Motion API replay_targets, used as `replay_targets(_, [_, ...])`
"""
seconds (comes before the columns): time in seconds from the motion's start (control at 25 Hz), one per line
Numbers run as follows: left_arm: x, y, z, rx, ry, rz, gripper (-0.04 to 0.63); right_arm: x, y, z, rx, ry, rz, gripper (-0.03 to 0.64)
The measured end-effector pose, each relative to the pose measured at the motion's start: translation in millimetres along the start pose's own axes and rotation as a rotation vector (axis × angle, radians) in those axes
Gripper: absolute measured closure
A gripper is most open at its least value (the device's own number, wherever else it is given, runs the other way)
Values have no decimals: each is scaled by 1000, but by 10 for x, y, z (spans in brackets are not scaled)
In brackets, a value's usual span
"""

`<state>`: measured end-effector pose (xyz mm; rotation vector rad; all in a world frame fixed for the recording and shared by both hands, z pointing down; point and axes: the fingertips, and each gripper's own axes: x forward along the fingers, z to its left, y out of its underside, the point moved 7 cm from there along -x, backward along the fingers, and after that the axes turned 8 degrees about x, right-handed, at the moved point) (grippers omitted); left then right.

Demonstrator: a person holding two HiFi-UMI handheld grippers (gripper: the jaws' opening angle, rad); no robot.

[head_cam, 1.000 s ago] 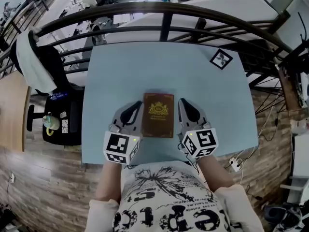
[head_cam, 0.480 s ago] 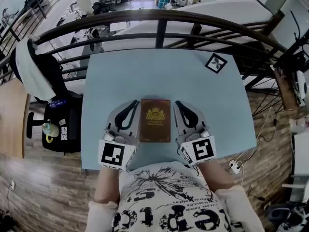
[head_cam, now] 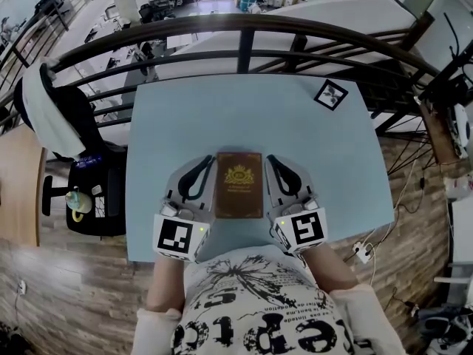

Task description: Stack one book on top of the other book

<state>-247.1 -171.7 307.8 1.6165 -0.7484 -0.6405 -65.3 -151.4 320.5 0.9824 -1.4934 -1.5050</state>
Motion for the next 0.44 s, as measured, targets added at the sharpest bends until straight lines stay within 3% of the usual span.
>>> replay_targets(0.2, [13, -42, 7, -16, -4, -34, 577, -32, 27, 11, 15, 15, 14, 626])
replay_targets(0.44, [-6, 16, 4, -22, -11, -12, 575, -76, 2, 17, 30, 14, -1, 626])
